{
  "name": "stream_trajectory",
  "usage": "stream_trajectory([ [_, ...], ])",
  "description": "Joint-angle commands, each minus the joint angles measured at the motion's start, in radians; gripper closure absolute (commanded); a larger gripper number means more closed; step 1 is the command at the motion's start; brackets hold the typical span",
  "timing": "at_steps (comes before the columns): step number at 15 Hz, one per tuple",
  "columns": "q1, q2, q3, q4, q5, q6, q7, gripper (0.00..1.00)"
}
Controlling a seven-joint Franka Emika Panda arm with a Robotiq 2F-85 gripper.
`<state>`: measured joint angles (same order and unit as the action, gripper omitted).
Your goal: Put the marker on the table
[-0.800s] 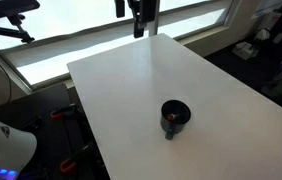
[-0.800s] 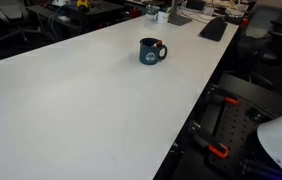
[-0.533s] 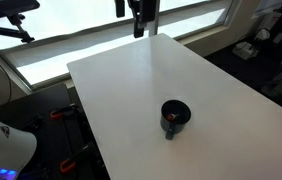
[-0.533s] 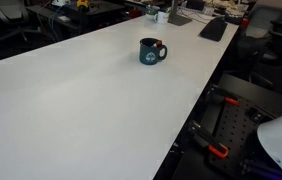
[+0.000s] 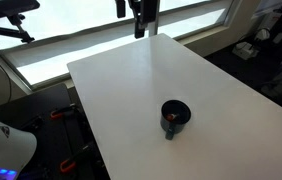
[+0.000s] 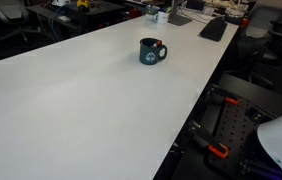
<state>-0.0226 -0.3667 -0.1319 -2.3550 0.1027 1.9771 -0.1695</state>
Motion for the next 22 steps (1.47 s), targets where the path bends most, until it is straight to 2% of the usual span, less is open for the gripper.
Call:
stream_trajectory([
  [1,-0.023,0.064,0.005,0.029,-0.02,0.05,0.005,0.0],
  [4,-0.043,0.165,-0.004,0.103,-0.045,0.048,-0.004,0.0],
  [10,-0.092,0.46,-0.019,0.368,-0.168,-0.091,-0.038,0.0],
  [12,-0.111,0.56,-0.023,0.442,-0.202,-0.144,-0.074,0.0],
  [14,-0.137,0.646,-0.019,0.494,-0.185,-0.176,-0.145,0.0],
  [15,-0.13,0.56,-0.011,0.408,-0.188,-0.116,-0.089,0.0],
  [18,-0.15,0.654,-0.009,0.464,-0.19,-0.127,-0.123,0.0],
  [20,-0.15,0.661,-0.008,0.477,-0.19,-0.135,-0.123,0.0],
  [22,-0.134,0.653,0.0,0.465,-0.232,-0.089,-0.132,0.0],
])
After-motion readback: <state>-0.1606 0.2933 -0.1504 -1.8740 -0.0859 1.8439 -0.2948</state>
